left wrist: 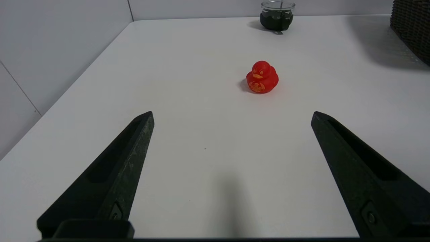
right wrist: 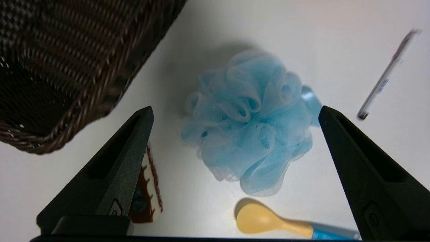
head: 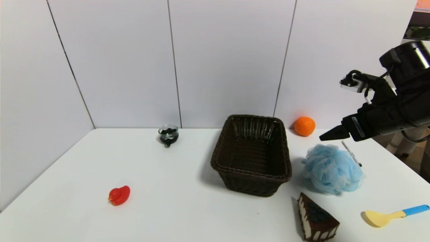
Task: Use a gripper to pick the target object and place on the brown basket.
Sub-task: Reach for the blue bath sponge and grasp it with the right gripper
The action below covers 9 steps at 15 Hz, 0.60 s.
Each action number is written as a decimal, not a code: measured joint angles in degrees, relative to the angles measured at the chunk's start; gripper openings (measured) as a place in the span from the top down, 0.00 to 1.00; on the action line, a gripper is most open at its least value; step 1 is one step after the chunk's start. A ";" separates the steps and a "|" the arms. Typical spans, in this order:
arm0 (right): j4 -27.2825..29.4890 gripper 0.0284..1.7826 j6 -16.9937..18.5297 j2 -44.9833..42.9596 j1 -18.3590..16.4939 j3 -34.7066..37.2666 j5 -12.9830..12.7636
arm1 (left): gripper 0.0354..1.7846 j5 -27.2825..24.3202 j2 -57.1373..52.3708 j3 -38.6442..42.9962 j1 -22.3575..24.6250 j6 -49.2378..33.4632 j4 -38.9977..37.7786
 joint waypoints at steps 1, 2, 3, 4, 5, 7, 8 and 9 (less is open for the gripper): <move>3.19 0.05 0.00 1.29 0.30 -1.43 -0.05 | 0.06 0.00 0.00 0.00 0.00 -0.02 0.00; 5.96 0.05 0.01 2.38 0.61 -2.32 -0.05 | 0.06 0.00 0.00 0.00 0.00 -0.02 0.00; 7.72 0.05 0.01 3.25 0.82 -2.73 -0.09 | 0.06 0.00 0.00 0.00 0.00 0.00 0.00; 8.27 0.05 0.04 4.11 0.90 -2.97 -0.11 | 0.06 0.00 0.00 0.00 0.00 0.00 0.00; 8.28 0.05 0.09 4.90 0.93 -3.11 -0.17 | 0.06 0.02 0.00 0.00 0.00 -0.02 0.00; 8.24 0.05 0.06 6.60 0.72 -3.55 -0.72 | 0.06 0.02 0.00 0.00 0.00 0.00 0.00; 8.22 0.05 0.04 7.47 0.24 -4.00 -1.40 | 0.06 0.02 0.00 0.00 0.00 -0.02 0.00; 8.27 0.05 0.04 8.18 -0.23 -4.22 -2.17 | 0.06 0.00 0.00 0.00 0.00 -0.02 0.00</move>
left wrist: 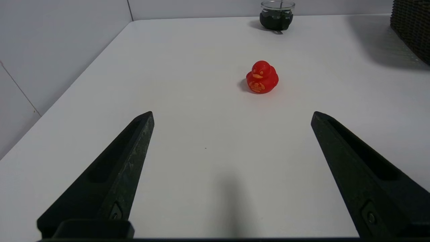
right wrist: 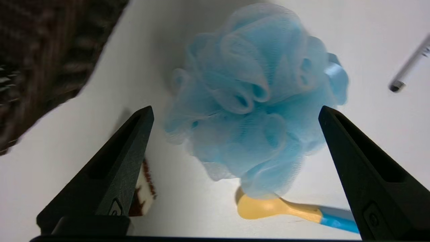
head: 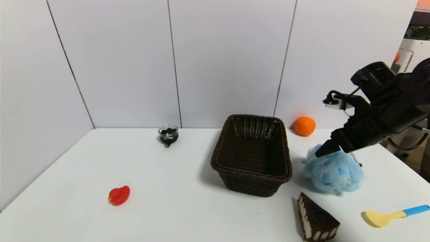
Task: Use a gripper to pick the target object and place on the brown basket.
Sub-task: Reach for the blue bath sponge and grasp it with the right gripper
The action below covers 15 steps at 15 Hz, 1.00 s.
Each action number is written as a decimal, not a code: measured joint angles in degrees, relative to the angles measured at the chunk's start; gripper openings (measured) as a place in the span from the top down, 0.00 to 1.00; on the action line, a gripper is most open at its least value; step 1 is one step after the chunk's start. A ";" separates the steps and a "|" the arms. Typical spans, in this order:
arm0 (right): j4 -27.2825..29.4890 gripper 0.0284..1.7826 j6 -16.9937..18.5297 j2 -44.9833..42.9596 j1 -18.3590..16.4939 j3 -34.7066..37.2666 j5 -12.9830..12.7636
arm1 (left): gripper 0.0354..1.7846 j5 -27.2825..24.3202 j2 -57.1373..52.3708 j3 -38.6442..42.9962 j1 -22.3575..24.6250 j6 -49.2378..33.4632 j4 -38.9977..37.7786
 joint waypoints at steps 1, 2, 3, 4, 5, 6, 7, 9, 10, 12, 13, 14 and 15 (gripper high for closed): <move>0.00 0.05 0.05 0.72 -0.35 -0.07 -0.54 | 0.06 0.02 0.00 0.00 0.00 0.00 0.00; -0.02 0.05 0.02 1.55 -0.84 -0.09 -0.87 | 0.06 0.00 0.00 0.00 0.00 0.02 0.00; -0.02 0.05 0.00 2.43 -1.27 -0.16 -1.02 | 0.06 0.00 0.00 0.00 0.00 0.02 -0.02; -0.02 0.05 -0.02 3.38 -1.71 -0.16 -1.05 | 0.06 0.00 0.00 0.00 0.00 0.02 0.00; 0.00 0.05 -0.04 4.33 -2.01 -0.16 -1.06 | 0.06 0.02 0.00 0.00 0.00 0.02 -0.02; 0.04 0.05 0.02 5.30 -2.11 -0.07 -1.00 | 0.06 0.02 0.00 0.00 0.00 0.02 -0.02; -0.02 0.05 0.05 6.24 -2.11 -0.05 -0.98 | 0.06 0.02 0.00 0.00 0.00 0.02 0.00; -0.38 0.05 0.05 8.25 -1.95 -0.22 -0.94 | 0.06 0.00 0.00 0.00 0.00 0.00 0.00; -0.49 0.05 -0.02 9.35 -1.93 -0.44 -0.94 | 0.06 0.02 0.00 0.00 0.00 0.00 0.00; -0.55 0.09 -0.02 11.61 -1.95 -1.13 -0.94 | 0.06 0.02 0.00 0.00 0.00 0.02 0.00; -0.52 0.20 -0.04 12.63 -2.00 -1.34 -0.94 | 0.06 0.00 0.00 0.00 0.00 0.02 0.00; -0.55 0.28 -0.02 13.43 -2.04 -1.44 -0.95 | 0.06 0.00 0.00 0.00 0.00 0.02 -0.02; -0.57 0.36 -0.02 14.12 -2.08 -1.54 -0.94 | 0.06 0.00 0.00 0.00 0.00 0.02 -0.02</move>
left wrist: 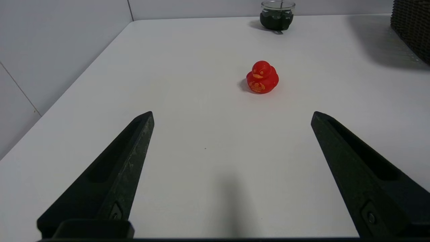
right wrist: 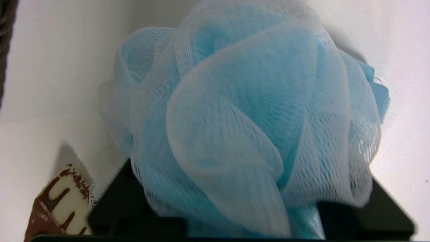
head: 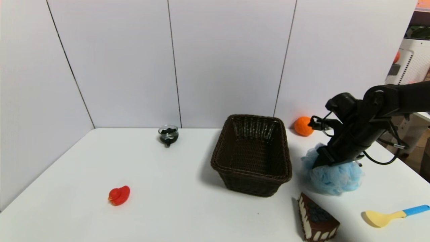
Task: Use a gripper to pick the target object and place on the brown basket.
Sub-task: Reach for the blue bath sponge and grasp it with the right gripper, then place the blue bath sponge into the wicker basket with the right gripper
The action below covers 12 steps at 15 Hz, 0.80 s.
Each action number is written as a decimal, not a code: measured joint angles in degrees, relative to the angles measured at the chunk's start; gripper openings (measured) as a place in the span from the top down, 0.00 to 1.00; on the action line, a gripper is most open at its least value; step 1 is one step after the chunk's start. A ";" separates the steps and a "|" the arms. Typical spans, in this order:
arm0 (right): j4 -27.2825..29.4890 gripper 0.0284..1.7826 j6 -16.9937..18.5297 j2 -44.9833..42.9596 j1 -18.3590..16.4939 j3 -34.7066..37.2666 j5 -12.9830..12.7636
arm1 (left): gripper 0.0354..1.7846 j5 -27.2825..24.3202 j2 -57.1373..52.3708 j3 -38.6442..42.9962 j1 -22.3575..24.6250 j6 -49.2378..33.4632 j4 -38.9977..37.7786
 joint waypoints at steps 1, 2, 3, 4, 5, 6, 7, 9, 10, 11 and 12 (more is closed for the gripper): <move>0.00 0.43 0.00 0.52 -0.02 -0.06 0.02 | 0.06 0.00 0.00 0.00 0.00 0.00 0.00; 0.00 0.49 0.00 0.83 0.00 -0.15 0.02 | 0.06 0.02 0.00 0.00 0.00 0.00 0.02; 0.05 0.53 0.02 0.94 -0.04 -0.39 0.02 | 0.06 0.02 0.00 0.00 0.00 0.00 0.02; 0.11 0.58 0.00 0.87 -0.13 -0.91 0.02 | 0.06 0.00 0.00 0.00 0.00 -0.02 0.02; 0.20 0.66 -0.01 0.66 -0.22 -1.85 0.05 | 0.06 0.02 0.00 0.00 0.00 -0.02 0.02; 0.20 0.71 0.00 0.33 -0.34 -3.40 0.00 | 0.06 0.00 0.00 0.00 0.00 0.00 0.00; 0.27 0.71 0.00 0.06 -0.48 -5.38 0.00 | 0.06 0.02 0.00 0.00 0.00 0.00 0.02; 0.22 0.73 -0.06 -0.40 -0.52 -11.75 0.02 | 0.06 0.00 0.00 0.00 0.00 0.00 0.02; 0.11 0.73 -0.12 -0.52 -0.33 -14.97 0.05 | 0.06 0.00 0.00 0.00 0.00 -0.05 0.02; -0.46 0.74 -0.15 -0.63 0.18 -18.75 0.22 | 0.06 0.00 0.00 0.00 0.00 0.00 0.02; -1.95 0.74 -0.17 -0.74 1.21 -21.54 0.40 | 0.06 0.02 0.00 0.00 0.00 -0.02 0.02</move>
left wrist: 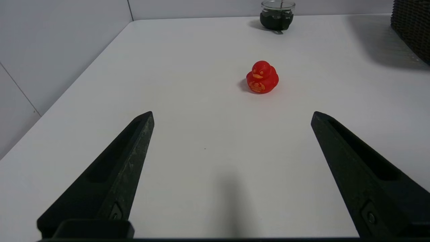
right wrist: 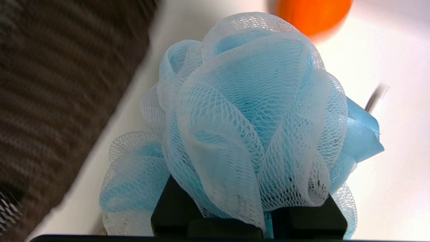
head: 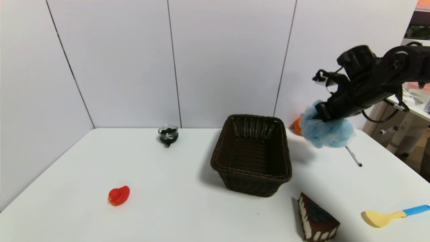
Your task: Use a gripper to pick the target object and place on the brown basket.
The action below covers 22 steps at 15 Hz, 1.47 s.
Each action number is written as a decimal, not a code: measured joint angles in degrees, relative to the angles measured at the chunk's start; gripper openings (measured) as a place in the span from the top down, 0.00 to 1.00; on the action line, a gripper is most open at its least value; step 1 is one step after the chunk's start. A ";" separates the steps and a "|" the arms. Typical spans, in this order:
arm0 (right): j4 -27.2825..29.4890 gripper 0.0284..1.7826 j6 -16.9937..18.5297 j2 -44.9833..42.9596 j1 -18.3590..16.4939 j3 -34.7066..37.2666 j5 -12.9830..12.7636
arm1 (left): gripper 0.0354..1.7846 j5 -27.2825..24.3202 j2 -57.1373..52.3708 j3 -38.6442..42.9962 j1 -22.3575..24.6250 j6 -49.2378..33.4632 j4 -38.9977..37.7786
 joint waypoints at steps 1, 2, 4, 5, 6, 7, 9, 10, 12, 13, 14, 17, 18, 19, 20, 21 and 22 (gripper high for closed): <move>-2.49 0.74 0.09 -0.18 1.41 -1.60 0.23 | 0.06 0.00 0.00 0.00 0.00 0.00 0.00; -5.06 0.74 0.24 -0.46 2.97 -2.39 0.54 | 0.06 0.00 0.00 0.00 0.00 0.02 -0.02; -6.49 0.75 1.27 -1.16 5.94 -2.89 1.61 | 0.06 0.00 0.00 0.00 0.00 0.00 0.00; -6.60 0.76 2.65 -1.57 7.69 -2.96 2.35 | 0.06 0.00 0.00 0.00 0.00 0.00 -0.02; -6.75 0.76 4.19 -1.90 9.37 -2.86 2.71 | 0.06 -0.02 0.00 0.00 0.00 0.02 0.00; -6.84 0.76 5.56 -2.18 11.03 -2.56 2.84 | 0.06 -0.02 0.00 0.00 0.00 0.02 0.00; -6.84 0.73 6.64 -2.51 13.48 -1.90 2.99 | 0.06 -0.02 0.00 0.00 0.00 0.02 -0.02; -6.81 0.64 6.67 -2.58 14.23 -1.58 2.95 | 0.06 0.00 0.00 0.00 0.00 0.00 -0.02; -6.81 0.50 6.72 -2.72 14.97 -1.10 2.95 | 0.06 0.00 0.00 0.00 0.00 0.02 0.00; -6.81 0.45 6.72 -2.76 15.17 -1.01 2.95 | 0.06 0.00 0.00 0.00 0.00 0.02 0.00; -6.81 0.40 6.72 -2.93 15.27 -0.93 3.01 | 0.06 -0.02 0.00 0.00 0.01 0.02 0.00; -6.81 0.28 6.72 -4.07 15.25 0.34 3.54 | 0.06 -0.02 0.00 0.00 0.01 0.00 -0.02; -6.75 0.26 6.72 -4.85 15.21 1.35 3.54 | 0.06 -0.02 0.00 0.00 0.00 0.00 -0.02; -6.60 0.23 6.73 -6.03 15.10 2.68 3.56 | 0.06 -0.02 0.00 0.00 0.00 0.02 -0.02; -6.55 0.21 6.72 -7.89 14.81 4.67 3.58 | 0.06 0.00 0.00 0.00 0.00 0.02 -0.02; -6.55 0.19 6.72 -10.31 14.51 7.42 3.54 | 0.06 0.00 0.00 0.00 0.00 0.00 0.00; -6.57 0.17 6.69 -13.73 14.12 11.47 3.49 | 0.06 -0.02 0.00 0.00 0.00 0.00 0.00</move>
